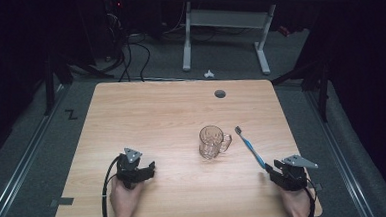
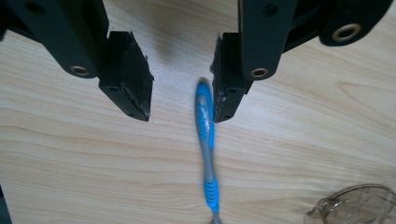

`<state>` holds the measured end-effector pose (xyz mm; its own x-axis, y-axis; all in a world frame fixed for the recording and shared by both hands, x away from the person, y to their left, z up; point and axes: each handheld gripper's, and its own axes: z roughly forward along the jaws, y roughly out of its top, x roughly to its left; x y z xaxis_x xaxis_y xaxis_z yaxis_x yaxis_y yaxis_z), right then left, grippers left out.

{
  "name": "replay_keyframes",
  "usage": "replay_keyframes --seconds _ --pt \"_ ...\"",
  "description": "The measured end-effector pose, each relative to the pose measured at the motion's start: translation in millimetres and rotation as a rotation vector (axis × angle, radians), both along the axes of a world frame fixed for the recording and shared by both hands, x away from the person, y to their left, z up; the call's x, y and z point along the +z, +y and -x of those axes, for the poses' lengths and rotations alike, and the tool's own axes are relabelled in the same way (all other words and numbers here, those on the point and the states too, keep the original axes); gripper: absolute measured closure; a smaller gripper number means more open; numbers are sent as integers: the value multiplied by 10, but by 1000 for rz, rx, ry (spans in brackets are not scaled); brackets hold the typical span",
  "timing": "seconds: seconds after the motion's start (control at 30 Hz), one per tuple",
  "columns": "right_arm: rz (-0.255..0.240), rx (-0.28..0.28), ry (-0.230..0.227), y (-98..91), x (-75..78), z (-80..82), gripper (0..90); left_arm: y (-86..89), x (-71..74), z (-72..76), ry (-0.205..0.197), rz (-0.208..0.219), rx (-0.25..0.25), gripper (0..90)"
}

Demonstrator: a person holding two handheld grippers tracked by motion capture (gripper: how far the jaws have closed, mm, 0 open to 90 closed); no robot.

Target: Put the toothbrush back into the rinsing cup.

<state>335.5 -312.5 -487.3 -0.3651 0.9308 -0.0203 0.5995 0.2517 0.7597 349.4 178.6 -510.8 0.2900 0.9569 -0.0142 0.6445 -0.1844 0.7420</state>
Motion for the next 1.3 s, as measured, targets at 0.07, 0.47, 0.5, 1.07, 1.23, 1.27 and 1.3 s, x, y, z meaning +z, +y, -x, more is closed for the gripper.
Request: replay_keyframes --seconds 0.07,0.47,0.5,1.07,1.23,1.27,1.3 --pt "3 9 -4 25 15 22 582 0 0 0 0 0 0 218" --pt "-5 73 -6 189 126 45 611 -3 0 3 0 -1 -1 217" --pt "-6 79 -3 205 134 40 614 -3 0 3 0 -1 -1 217" --pt "-7 134 -13 418 268 -121 623 -3 1 6 1 -2 -6 217" --pt "-6 145 -17 456 294 -175 622 -3 1 7 1 -2 -6 217" --pt "-7 144 -15 461 300 -184 622 -3 2 8 1 -2 -6 217" --pt "-7 144 -15 461 300 -184 622 -3 2 8 1 -2 -6 217"
